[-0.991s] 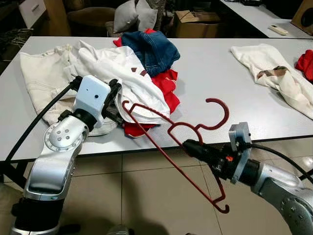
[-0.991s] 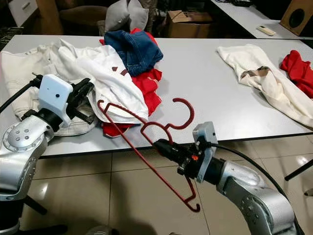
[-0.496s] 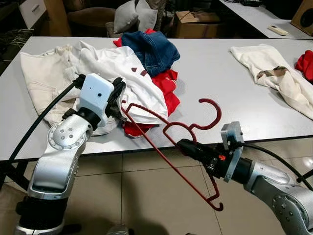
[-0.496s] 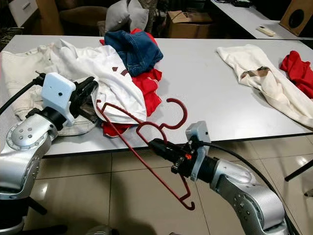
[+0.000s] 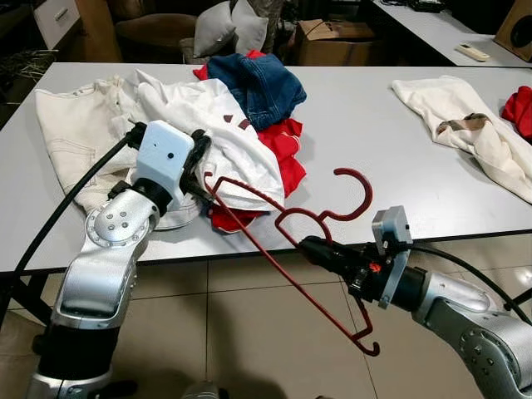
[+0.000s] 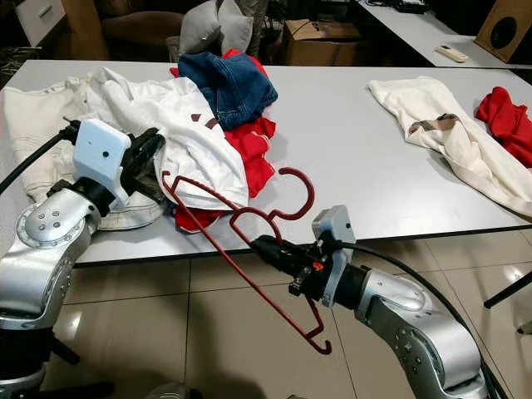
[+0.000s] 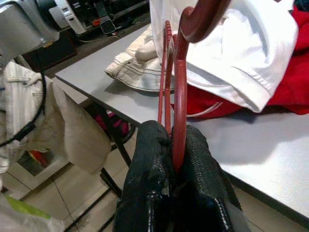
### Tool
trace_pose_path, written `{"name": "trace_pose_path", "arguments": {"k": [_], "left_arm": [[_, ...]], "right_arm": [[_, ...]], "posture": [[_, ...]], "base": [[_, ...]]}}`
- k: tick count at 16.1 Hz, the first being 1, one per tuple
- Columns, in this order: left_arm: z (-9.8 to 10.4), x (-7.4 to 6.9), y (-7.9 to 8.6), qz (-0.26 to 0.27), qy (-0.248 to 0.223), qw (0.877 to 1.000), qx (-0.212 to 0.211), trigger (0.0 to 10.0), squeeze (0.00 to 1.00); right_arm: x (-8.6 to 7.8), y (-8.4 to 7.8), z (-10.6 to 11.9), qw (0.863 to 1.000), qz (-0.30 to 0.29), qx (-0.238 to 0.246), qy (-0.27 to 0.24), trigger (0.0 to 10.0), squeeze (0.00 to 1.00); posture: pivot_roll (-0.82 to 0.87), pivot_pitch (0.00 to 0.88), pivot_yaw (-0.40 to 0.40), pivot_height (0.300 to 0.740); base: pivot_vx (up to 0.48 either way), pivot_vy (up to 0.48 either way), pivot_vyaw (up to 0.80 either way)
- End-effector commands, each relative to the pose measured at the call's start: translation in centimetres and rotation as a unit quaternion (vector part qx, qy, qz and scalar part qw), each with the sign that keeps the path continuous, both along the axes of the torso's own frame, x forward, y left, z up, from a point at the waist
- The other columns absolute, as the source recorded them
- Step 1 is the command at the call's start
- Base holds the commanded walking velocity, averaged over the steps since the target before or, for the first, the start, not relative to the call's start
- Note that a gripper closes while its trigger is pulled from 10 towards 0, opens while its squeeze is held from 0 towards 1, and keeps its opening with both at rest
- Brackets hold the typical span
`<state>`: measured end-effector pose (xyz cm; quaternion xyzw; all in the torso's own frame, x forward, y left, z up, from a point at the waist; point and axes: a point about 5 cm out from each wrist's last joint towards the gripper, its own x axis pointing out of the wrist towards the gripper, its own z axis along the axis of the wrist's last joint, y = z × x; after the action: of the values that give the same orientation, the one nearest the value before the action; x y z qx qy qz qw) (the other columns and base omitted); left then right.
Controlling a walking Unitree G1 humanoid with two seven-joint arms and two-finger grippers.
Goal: Hang hanger
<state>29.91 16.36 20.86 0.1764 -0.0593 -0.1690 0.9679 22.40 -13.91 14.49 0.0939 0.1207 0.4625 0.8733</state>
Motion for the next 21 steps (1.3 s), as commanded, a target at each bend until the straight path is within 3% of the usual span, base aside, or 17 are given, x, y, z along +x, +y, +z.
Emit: {"name": "trace_pose_path", "arguments": {"k": [1,4,9,15,21], "left_arm": [[0.4,0.3,0.2,0.009,-0.003,1.0,0.004,0.0,0.0],[-0.2,0.2,0.3,0.003,0.019,1.0,0.02,0.0,0.0],[-0.2,0.3,0.0,0.0,0.022,0.999,0.022,0.0,0.0],[0.0,-0.8,-1.6,-0.06,0.029,0.996,0.051,0.0,0.0],[-0.1,-1.2,-2.4,-0.071,0.041,0.995,0.049,0.0,0.0]], "right_arm": [[0.3,-0.5,0.3,1.0,-0.014,-0.005,-0.013,10.0,0.0],[0.1,-0.9,1.3,0.999,-0.008,0.023,-0.031,10.0,0.0],[-0.4,-0.8,1.1,0.999,0.012,0.021,-0.024,10.0,0.0],[0.6,-0.7,0.9,1.0,-0.007,0.014,-0.025,10.0,0.0],[1.0,-0.5,0.9,0.999,-0.018,0.006,-0.029,10.0,0.0]], "posture": [[0.04,0.0,-0.037,0.74],[0.04,0.0,-0.034,0.74],[0.04,0.0,-0.035,0.74],[0.05,0.002,-0.038,0.74],[0.05,0.009,-0.039,0.74]], "base": [[0.0,0.0,0.0],[0.0,0.0,0.0],[0.0,0.0,0.0],[0.0,0.0,0.0],[0.0,0.0,0.0]]}}
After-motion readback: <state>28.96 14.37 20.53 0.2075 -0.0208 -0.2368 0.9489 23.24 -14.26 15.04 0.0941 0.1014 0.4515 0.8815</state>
